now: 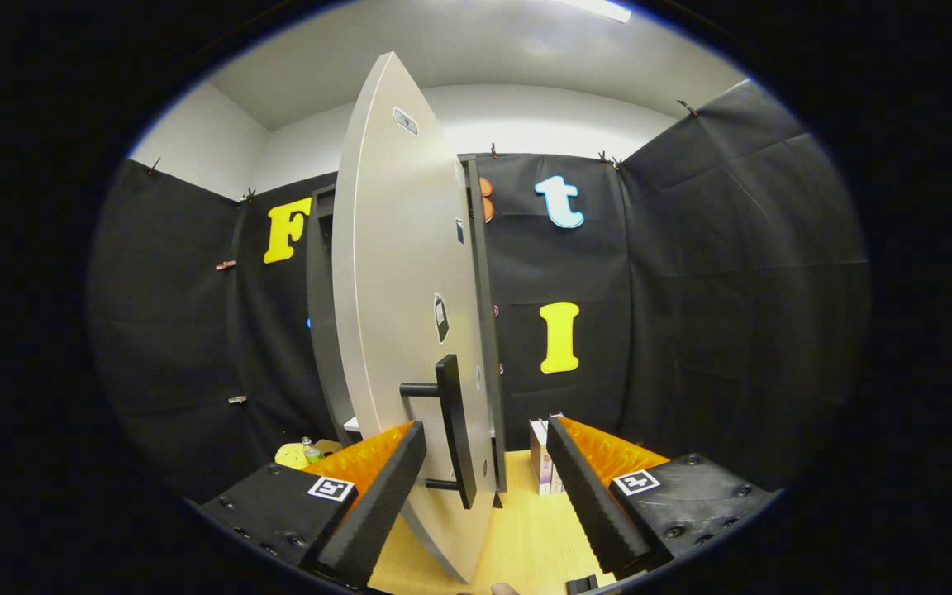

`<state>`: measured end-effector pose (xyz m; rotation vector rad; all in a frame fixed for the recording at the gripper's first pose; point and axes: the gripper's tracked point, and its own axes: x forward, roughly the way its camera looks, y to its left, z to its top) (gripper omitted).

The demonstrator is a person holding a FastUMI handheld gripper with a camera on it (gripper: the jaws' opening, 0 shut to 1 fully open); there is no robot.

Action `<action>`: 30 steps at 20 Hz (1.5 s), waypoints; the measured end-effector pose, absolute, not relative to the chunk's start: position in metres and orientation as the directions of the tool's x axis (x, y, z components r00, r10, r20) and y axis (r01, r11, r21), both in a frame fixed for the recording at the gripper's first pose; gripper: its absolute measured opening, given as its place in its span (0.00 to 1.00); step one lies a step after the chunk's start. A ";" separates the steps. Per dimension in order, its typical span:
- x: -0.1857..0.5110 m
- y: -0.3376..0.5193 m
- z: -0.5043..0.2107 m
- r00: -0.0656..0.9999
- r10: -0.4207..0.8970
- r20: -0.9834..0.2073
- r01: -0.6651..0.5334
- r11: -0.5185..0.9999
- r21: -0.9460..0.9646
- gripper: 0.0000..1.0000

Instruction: Open the shoe cabinet door, grab the shoes and put them into the shoe cabinet, then close the shoe cabinet door.

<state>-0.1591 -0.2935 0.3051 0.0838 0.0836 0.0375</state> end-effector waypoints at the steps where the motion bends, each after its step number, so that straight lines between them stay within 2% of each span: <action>1: -0.158 -0.286 0.305 0.996 0.045 -0.081 -0.038 0.996 0.086 0.98; 17: -0.100 -0.169 0.284 0.995 0.036 -0.098 -0.023 0.992 0.128 0.98; 30: -0.010 -0.058 0.269 0.983 0.163 -0.083 -0.154 0.983 0.103 1.00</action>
